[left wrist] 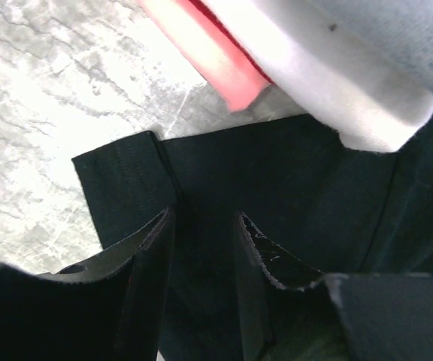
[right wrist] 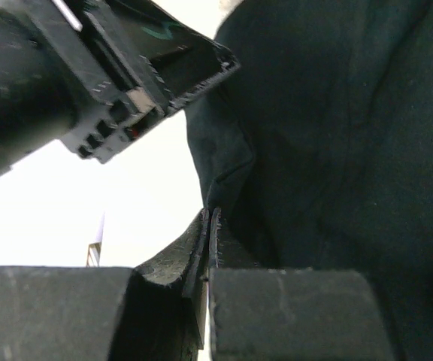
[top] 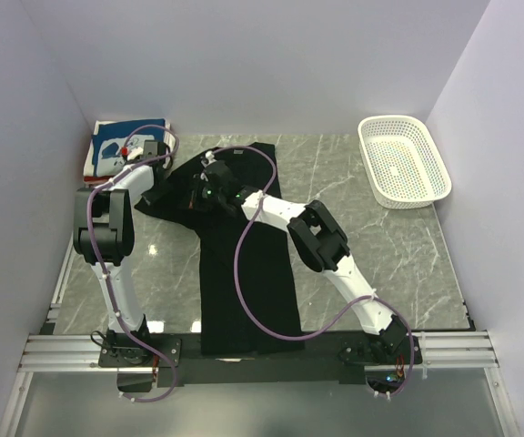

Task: Fold and stack the t-shirts
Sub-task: Fold the tshirt

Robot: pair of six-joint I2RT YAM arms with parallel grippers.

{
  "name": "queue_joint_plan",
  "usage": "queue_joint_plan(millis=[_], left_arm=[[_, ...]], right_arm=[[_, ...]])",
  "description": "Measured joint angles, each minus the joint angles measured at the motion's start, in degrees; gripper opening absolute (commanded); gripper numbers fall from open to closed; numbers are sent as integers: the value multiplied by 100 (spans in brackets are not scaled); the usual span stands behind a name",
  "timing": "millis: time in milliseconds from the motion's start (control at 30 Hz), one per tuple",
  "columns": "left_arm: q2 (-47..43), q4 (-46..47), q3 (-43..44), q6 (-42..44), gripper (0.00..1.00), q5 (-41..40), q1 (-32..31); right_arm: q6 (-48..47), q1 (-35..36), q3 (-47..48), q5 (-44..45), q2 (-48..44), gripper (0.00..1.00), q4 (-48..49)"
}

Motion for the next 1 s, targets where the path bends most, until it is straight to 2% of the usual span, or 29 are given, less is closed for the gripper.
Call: queue_joint_plan(millis=[733,833,1000], left_arm=[[11,-142,2,-4,41,-212,0],[42,-142,2,-4,39,-221,0],[153,-140,2,-4,29,-219,0]], right_arm=[[17,22,-4,44,63,0,-48],[17,22,-4,44,63,0,-48],[15,22,-4,44,68,0,-48]])
